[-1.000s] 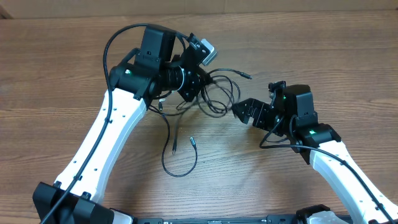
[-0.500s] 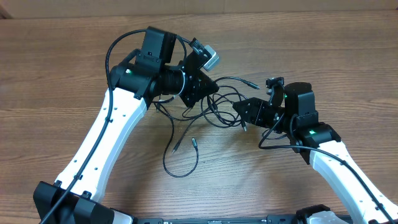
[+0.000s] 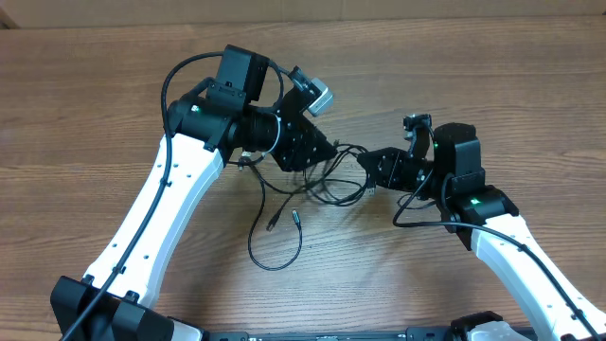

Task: Untangle cables
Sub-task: 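Reach the right gripper to the pile and grasp a cable strand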

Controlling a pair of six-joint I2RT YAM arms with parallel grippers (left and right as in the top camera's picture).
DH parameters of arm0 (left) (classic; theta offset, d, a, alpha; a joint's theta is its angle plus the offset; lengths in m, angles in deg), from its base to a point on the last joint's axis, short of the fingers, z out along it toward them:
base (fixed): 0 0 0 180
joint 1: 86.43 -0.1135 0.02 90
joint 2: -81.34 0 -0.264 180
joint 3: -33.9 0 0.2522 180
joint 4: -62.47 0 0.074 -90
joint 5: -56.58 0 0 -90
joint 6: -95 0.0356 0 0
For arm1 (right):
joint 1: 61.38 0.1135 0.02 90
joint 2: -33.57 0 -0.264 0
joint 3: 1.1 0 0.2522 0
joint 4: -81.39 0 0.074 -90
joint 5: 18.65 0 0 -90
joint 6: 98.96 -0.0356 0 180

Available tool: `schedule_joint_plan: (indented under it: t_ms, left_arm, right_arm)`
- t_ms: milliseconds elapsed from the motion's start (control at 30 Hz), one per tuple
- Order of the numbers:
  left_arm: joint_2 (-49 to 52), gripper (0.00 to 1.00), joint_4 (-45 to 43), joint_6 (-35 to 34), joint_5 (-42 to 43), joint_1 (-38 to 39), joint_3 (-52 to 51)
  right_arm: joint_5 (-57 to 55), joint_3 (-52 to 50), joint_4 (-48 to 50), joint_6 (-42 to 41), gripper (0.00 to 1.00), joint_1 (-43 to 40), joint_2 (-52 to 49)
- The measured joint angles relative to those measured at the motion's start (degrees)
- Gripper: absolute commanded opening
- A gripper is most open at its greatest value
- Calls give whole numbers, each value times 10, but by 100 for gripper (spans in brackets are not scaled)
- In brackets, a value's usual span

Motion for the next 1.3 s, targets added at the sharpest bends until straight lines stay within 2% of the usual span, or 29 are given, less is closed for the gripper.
schedule_joint_plan:
  t_ms: [167, 467, 567, 667, 833, 1300]
  left_arm:
    - [3, 43, 16, 1, -12, 0, 0]
    - [33, 47, 16, 3, -22, 0, -1]
    - [39, 48, 16, 3, -41, 0, -1]
    - [44, 53, 16, 5, -93, 0, -1]
    - [46, 55, 28, 16, -154, 0, -1]
    - [46, 55, 23, 29, -171, 3, -57]
  right_arm:
    - [68, 0, 63, -1, 4, 0, -1]
    - [128, 0, 64, -1, 4, 0, -1]
    - [138, 0, 64, 0, 4, 0, -1]
    - [145, 0, 64, 0, 4, 0, -1]
    - [151, 0, 65, 0, 4, 0, -1]
    - [185, 0, 138, -48, 4, 0, -1]
